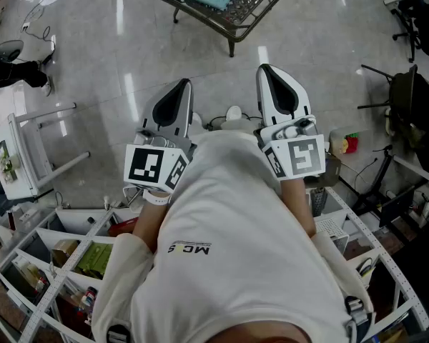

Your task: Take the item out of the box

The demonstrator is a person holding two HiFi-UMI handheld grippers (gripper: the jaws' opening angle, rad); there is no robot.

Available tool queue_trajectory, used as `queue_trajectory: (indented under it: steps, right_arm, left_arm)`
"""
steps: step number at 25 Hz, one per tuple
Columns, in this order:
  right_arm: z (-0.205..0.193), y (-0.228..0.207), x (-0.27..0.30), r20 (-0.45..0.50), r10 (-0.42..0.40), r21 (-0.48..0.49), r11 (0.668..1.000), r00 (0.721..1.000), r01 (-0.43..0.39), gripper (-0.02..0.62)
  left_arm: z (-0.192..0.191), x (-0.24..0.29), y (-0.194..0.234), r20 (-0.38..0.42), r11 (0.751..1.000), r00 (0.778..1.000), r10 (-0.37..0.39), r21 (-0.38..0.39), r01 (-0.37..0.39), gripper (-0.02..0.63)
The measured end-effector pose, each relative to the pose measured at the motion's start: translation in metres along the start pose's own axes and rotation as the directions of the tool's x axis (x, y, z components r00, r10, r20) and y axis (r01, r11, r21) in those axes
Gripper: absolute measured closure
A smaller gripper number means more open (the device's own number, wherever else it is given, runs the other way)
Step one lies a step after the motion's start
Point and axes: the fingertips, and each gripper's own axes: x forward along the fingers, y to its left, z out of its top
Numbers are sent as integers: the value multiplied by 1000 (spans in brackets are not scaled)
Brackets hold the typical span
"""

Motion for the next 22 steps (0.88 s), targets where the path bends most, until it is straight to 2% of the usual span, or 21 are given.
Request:
queue_trajectory:
  steps: [3,7,11,15,22]
  right_arm:
    - [-9,-13,-11,9,50,31,998,999,-51,580]
    - [-9,-22,-7,-2,151,-21,988,988,-151,580]
    - [-22,-29,2,-26,179,-3,984,984,-179,580]
    - [-26,-39,17,-33,184,21,983,982,-183,580]
    - [-37,-36,78,-93,229,9,973,969,-229,580]
  left_arm:
    - [7,8,-19,10,1000,1000,13,12,-13,581]
    - [2,27,-33,5,1000,1000,28,-2,-28,581]
    - [-4,34,-30,-27,999,999,43,-11,-43,581]
    - [0,42,-16,-29,997,997,75,-10,-75,581]
    - [-3,70,39,-23,990,993,114,-85,-116,581]
